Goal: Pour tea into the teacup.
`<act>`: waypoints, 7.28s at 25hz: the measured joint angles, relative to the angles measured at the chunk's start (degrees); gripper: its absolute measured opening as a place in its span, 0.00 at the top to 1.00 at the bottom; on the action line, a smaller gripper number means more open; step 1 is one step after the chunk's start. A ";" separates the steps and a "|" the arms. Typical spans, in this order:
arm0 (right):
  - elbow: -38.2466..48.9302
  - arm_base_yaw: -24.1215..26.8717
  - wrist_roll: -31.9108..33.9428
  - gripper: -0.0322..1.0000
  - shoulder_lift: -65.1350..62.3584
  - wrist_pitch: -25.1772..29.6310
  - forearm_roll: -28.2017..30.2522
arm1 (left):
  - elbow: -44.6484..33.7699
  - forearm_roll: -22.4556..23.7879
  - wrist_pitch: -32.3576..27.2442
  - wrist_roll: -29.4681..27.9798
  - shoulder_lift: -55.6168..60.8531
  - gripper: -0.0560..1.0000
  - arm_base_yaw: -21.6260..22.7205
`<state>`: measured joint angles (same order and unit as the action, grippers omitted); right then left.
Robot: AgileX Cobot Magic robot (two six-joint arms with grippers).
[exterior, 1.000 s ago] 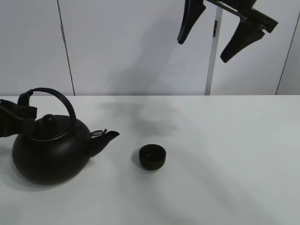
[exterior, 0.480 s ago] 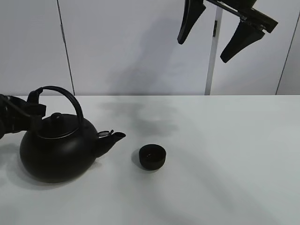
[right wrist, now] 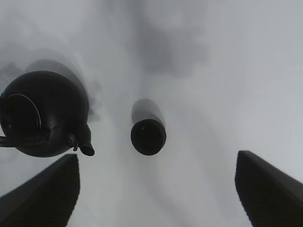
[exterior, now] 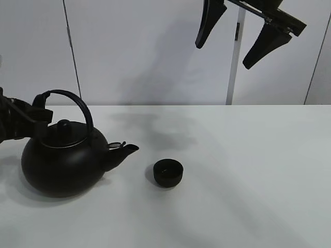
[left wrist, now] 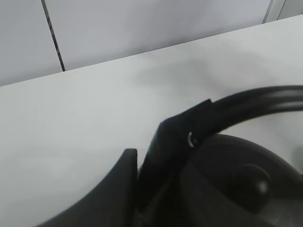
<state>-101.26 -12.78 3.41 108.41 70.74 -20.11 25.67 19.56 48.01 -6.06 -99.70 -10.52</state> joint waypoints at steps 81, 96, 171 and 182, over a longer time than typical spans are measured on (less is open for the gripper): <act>0.00 0.00 -1.94 0.38 0.00 0.00 -0.06 | 13.80 5.21 -18.88 -0.59 -0.11 0.82 -6.47; 0.00 0.00 -1.94 0.38 0.00 0.00 -0.11 | 16.18 3.82 -22.76 2.74 -0.15 0.82 -8.30; 0.00 0.00 -2.16 0.38 0.00 0.00 -0.68 | 22.24 3.54 -35.26 7.49 -0.15 0.82 -12.49; 0.00 0.00 -2.16 0.38 0.00 0.00 -0.70 | 22.24 3.48 -35.57 7.54 -0.15 0.82 -12.49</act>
<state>-101.26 -12.78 1.25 108.41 70.74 -20.81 47.91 23.04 12.44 1.48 -99.86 -23.01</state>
